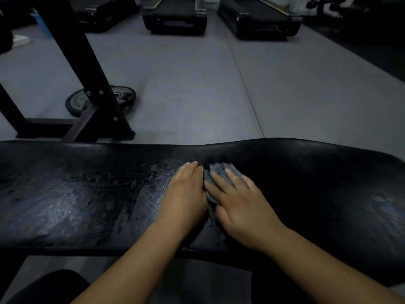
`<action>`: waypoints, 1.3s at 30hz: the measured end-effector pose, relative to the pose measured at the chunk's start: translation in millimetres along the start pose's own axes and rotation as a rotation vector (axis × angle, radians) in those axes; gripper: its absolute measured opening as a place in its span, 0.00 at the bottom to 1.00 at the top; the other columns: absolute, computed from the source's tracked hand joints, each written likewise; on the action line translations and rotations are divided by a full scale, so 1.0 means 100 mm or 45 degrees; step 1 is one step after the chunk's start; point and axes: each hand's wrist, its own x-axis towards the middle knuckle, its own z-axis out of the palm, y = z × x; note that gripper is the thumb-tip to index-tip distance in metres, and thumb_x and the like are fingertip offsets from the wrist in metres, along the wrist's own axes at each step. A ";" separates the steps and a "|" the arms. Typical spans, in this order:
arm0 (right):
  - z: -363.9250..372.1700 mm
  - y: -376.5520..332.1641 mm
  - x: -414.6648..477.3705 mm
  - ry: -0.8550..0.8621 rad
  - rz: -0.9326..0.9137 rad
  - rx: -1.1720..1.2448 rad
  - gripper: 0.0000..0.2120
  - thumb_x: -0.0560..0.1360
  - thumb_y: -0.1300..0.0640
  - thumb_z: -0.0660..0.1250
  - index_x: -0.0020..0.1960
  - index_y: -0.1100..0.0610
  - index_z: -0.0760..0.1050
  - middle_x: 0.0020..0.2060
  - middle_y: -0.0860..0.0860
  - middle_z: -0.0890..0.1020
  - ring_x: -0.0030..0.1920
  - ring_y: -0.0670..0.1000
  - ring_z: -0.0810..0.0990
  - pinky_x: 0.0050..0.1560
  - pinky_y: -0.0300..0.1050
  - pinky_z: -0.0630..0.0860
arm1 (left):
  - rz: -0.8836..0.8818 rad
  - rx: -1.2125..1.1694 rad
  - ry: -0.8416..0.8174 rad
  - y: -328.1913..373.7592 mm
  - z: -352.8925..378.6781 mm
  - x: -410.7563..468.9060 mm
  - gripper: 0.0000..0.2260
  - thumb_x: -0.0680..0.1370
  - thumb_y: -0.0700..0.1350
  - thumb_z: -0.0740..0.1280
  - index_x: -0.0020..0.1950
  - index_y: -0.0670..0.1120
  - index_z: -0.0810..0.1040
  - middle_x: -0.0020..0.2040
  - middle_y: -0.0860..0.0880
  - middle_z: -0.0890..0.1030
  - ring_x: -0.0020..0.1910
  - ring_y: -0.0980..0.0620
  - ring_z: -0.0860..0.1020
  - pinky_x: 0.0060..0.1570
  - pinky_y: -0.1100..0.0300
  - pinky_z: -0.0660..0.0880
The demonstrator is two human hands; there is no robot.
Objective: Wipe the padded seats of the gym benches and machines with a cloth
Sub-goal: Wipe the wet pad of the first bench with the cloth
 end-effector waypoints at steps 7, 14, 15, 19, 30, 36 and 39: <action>-0.03 -0.01 0.30 0.038 0.302 -0.039 0.36 0.73 0.40 0.37 0.80 0.44 0.54 0.81 0.47 0.53 0.81 0.56 0.48 0.78 0.59 0.49 | -0.114 0.287 -0.090 -0.39 -0.16 -0.20 0.29 0.77 0.58 0.44 0.77 0.58 0.64 0.79 0.54 0.61 0.79 0.48 0.57 0.76 0.44 0.52; 0.06 -0.04 -0.42 0.057 -0.042 -0.083 0.29 0.75 0.44 0.56 0.75 0.46 0.67 0.77 0.48 0.66 0.78 0.54 0.62 0.72 0.54 0.58 | -0.071 0.257 -0.108 -0.46 -0.16 -0.18 0.27 0.77 0.53 0.48 0.74 0.54 0.70 0.76 0.51 0.68 0.76 0.44 0.64 0.74 0.41 0.59; 0.04 0.04 -0.29 0.076 0.057 -0.085 0.30 0.76 0.43 0.52 0.77 0.46 0.65 0.78 0.48 0.64 0.79 0.54 0.59 0.74 0.54 0.57 | -0.064 0.270 -0.116 -0.47 -0.17 -0.17 0.28 0.76 0.54 0.47 0.74 0.54 0.70 0.76 0.51 0.68 0.76 0.43 0.64 0.74 0.42 0.60; 0.12 -0.38 0.11 0.125 0.228 -0.075 0.31 0.74 0.41 0.52 0.75 0.50 0.69 0.76 0.52 0.67 0.76 0.62 0.64 0.72 0.63 0.62 | 0.029 0.269 -0.210 -0.60 -0.34 -0.09 0.31 0.75 0.59 0.47 0.76 0.53 0.68 0.77 0.50 0.66 0.76 0.45 0.64 0.75 0.47 0.60; -0.05 -0.12 0.72 -0.026 0.291 -0.060 0.33 0.75 0.41 0.40 0.80 0.45 0.51 0.81 0.48 0.50 0.81 0.56 0.44 0.77 0.59 0.48 | -0.048 0.311 -0.140 -0.88 -0.39 -0.28 0.30 0.78 0.62 0.43 0.78 0.58 0.62 0.80 0.55 0.59 0.80 0.49 0.55 0.76 0.42 0.51; 0.06 -0.37 0.13 0.026 -0.306 -0.010 0.31 0.74 0.45 0.51 0.76 0.48 0.68 0.77 0.50 0.67 0.78 0.57 0.62 0.74 0.59 0.61 | -0.054 0.313 -0.122 -0.88 -0.37 -0.32 0.31 0.77 0.61 0.41 0.79 0.57 0.59 0.81 0.56 0.56 0.80 0.51 0.52 0.77 0.44 0.49; -0.01 0.04 0.49 0.054 -0.129 -0.040 0.32 0.75 0.42 0.46 0.77 0.47 0.64 0.78 0.50 0.64 0.78 0.57 0.60 0.73 0.58 0.60 | -0.070 0.319 -0.104 -0.86 -0.35 -0.31 0.31 0.77 0.60 0.42 0.79 0.57 0.61 0.80 0.55 0.58 0.80 0.50 0.54 0.77 0.42 0.51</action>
